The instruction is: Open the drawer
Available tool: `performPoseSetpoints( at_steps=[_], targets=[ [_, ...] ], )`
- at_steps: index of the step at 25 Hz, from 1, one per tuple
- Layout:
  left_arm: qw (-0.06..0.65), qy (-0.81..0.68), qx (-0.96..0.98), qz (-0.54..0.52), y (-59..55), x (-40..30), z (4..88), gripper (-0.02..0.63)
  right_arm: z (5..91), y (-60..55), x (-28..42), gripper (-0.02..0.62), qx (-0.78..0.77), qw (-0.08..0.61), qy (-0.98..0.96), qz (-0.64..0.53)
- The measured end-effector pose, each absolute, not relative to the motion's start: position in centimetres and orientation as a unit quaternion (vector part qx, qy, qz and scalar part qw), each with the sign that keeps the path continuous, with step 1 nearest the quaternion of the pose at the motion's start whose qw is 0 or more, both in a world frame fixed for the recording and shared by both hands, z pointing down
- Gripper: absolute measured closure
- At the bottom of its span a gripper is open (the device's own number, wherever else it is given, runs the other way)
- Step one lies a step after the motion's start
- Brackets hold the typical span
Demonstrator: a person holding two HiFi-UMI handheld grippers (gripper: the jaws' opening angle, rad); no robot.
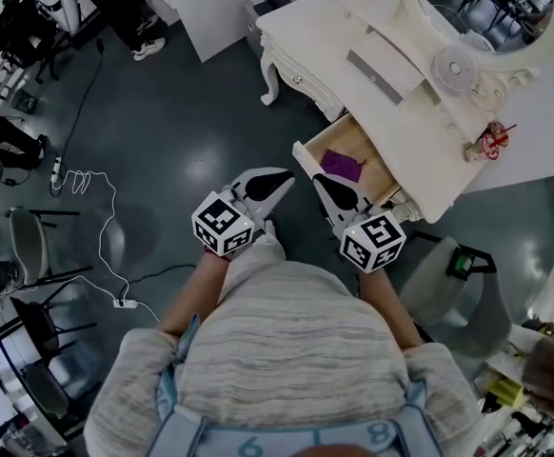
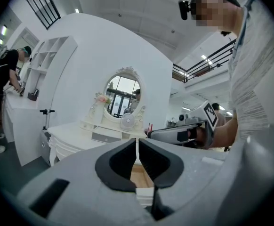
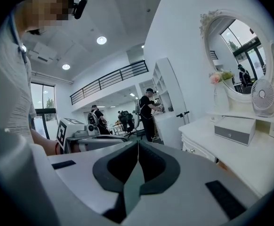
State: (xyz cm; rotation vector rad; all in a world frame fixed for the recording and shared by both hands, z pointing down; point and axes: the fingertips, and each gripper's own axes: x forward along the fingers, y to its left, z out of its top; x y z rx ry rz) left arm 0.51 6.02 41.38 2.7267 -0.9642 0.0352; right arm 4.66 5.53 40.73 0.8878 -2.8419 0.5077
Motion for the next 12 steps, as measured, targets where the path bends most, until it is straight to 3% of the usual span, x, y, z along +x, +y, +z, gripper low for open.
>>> performPoseSetpoints(
  at_steps=[12],
  targets=[
    [0.105, -0.307, 0.946, 0.016, -1.1, -6.3, 40.8, 0.578, 40.2, -1.3, -1.6, 0.585, 0.33, 0.054, -0.928, 0.163]
  ],
)
